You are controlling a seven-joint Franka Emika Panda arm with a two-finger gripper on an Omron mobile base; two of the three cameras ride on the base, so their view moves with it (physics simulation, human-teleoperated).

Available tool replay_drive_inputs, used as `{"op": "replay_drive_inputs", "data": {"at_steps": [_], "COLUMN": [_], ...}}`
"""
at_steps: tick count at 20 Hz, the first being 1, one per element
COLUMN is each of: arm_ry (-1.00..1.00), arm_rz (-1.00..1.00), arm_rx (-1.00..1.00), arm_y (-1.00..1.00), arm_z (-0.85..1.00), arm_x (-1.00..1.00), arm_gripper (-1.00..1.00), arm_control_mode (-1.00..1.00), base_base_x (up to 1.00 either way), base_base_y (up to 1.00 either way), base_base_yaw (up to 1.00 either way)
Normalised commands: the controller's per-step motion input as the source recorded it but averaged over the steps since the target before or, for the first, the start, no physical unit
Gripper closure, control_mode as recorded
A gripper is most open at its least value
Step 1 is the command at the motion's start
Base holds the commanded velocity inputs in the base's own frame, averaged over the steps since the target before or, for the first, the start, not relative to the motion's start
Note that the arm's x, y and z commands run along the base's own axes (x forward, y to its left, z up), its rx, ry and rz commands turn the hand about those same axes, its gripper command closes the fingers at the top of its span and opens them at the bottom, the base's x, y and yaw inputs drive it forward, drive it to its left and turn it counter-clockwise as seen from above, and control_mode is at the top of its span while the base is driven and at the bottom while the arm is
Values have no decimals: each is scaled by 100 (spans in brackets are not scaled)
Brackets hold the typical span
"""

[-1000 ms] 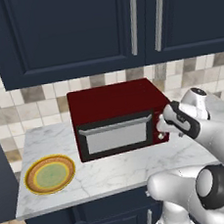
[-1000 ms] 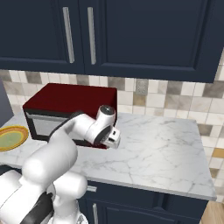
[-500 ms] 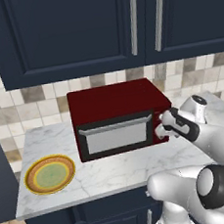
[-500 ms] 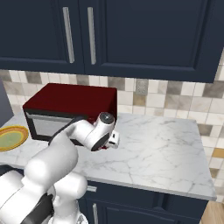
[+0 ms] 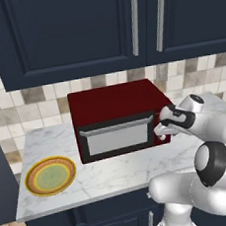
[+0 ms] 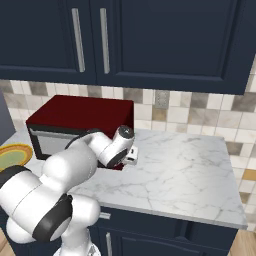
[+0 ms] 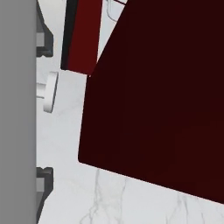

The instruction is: Pick up the bagel from the plate, place it on the toaster oven rack, close the door, and set the timer.

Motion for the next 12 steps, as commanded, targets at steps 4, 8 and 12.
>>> {"op": "replay_drive_inputs", "data": {"at_steps": [4,8,12], "arm_ry": [0,0,0], "arm_rz": [6,6,3], "arm_rx": [0,0,0], "arm_y": [-10,0,0], "arm_z": [-15,-26,-31], "arm_x": [15,2,0], "arm_gripper": [-100,-100,-100], "arm_control_mode": [-100,-100,-100], "base_base_x": [0,0,0], "base_base_y": [0,0,0], "base_base_yaw": [0,0,0]}}
